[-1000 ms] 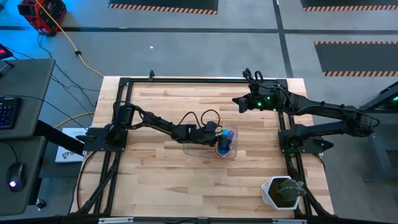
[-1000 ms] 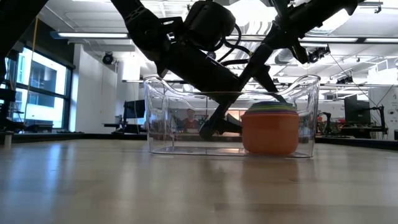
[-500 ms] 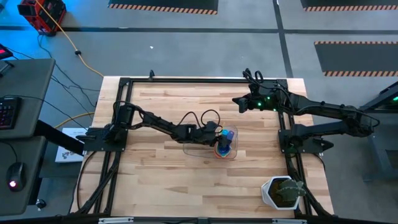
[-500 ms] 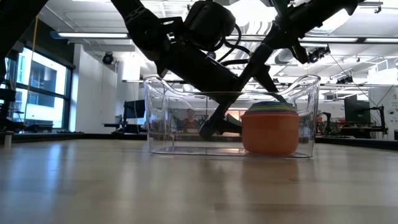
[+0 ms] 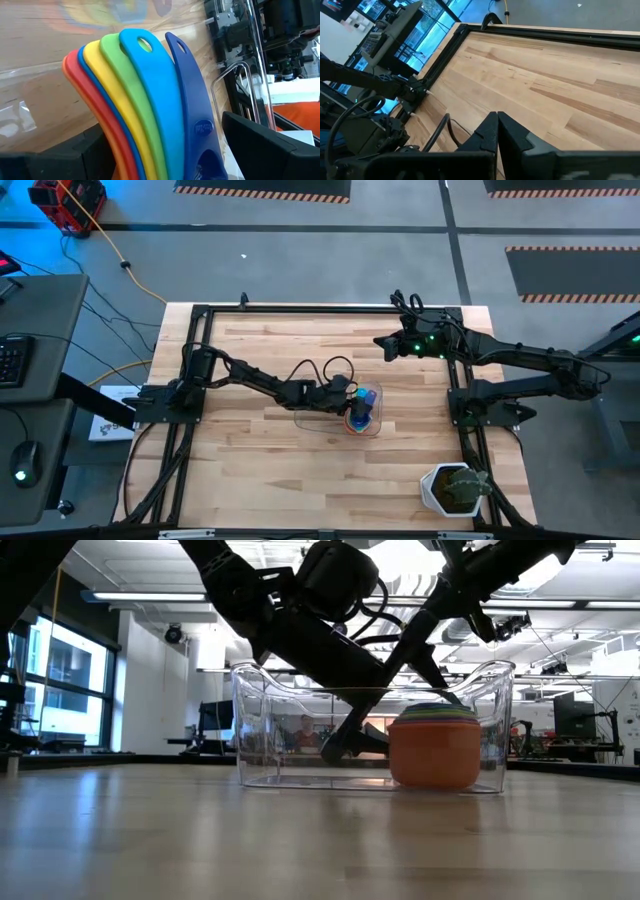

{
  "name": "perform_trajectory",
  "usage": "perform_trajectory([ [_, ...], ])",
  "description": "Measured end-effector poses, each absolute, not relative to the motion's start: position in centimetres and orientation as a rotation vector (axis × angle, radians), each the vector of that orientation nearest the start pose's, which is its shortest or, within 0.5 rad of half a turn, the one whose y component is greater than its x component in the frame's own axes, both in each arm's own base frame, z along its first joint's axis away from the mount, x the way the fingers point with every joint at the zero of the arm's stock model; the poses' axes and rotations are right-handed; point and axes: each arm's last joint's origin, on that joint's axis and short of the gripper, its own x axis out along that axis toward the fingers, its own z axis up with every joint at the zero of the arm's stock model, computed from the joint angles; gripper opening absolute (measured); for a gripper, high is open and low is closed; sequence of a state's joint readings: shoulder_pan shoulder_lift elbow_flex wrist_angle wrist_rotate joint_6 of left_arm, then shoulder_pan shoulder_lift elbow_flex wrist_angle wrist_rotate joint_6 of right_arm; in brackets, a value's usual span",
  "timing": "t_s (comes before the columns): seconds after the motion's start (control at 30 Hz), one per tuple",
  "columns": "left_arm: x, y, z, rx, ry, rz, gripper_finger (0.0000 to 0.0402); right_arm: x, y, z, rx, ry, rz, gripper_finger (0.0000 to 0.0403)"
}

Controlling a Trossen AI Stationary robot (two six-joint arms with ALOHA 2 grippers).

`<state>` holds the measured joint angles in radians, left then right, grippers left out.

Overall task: Nest measuring cups in basket
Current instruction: Put the stacked measuring cups into the transparent bin

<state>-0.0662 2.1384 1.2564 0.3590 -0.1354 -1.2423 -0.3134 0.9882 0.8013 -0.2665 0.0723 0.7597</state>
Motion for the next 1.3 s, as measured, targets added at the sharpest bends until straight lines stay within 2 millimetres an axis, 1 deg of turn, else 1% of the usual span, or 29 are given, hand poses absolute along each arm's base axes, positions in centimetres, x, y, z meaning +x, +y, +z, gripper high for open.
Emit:
perform_trajectory([
  [0.33,44.7,-2.6,12.7,-1.164,0.407,0.372,0.0322,20.2,-6.8,29.5,0.791,0.288,-0.534,0.0000],
  [0.47,44.7,-2.6,12.7,-1.176,0.433,0.338,0.0322,20.2,-6.8,29.5,0.791,0.288,-0.534,0.0000],
  [0.7,44.7,-2.0,12.7,-1.205,0.473,0.300,0.0322,20.2,-6.8,29.5,0.792,0.288,-0.534,0.0000],
  [1.07,44.6,-1.2,12.4,-1.236,0.511,0.315,0.0321,20.2,-6.8,29.5,0.791,0.288,-0.534,0.0000],
  [1.3,44.3,-0.7,13.4,-1.235,0.507,0.324,0.0321,20.2,-6.8,29.5,0.790,0.286,-0.538,0.0000],
])
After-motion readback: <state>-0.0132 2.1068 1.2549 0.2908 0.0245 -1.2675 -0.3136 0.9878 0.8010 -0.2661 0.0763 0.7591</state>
